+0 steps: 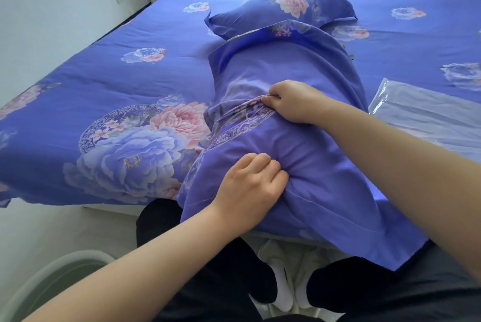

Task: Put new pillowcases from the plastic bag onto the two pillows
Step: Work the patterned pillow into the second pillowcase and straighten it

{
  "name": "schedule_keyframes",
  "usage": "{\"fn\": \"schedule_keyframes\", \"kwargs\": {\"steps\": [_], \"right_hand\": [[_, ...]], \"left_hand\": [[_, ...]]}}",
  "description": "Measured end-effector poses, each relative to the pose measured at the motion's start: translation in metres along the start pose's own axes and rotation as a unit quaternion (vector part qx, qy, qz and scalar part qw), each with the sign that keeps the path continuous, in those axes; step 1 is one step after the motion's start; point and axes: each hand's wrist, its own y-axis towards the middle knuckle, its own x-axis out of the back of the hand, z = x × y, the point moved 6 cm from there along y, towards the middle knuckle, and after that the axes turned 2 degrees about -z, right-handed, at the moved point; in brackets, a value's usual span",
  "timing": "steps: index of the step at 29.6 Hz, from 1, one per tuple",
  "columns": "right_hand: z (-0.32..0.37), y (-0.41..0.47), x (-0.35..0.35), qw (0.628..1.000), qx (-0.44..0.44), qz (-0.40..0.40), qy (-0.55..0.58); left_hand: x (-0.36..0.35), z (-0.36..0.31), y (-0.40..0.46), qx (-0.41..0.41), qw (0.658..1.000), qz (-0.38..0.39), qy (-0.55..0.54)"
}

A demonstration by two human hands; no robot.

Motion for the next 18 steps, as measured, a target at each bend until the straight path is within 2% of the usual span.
{"fn": "schedule_keyframes", "kwargs": {"steps": [2, 5, 7, 12, 18], "right_hand": [[0.012, -0.001, -0.003, 0.997, 0.059, -0.016, -0.043], [0.022, 0.007, 0.005, 0.978, 0.141, -0.080, -0.134], [0.016, 0.026, 0.017, 0.981, 0.116, -0.108, -0.110], [-0.013, 0.043, 0.004, 0.997, 0.026, -0.059, -0.032], [-0.065, 0.024, 0.027, 0.995, -0.022, -0.099, -0.016]], "left_hand": [[0.001, -0.007, 0.005, -0.037, 0.998, 0.038, -0.020], [0.008, -0.007, 0.013, -0.085, 0.992, 0.083, -0.049], [0.010, 0.010, 0.026, -0.075, 0.990, 0.109, -0.052], [-0.009, 0.023, 0.020, -0.068, 0.965, 0.250, -0.041], [-0.009, 0.023, 0.015, -0.015, 0.946, 0.322, -0.026]]}}
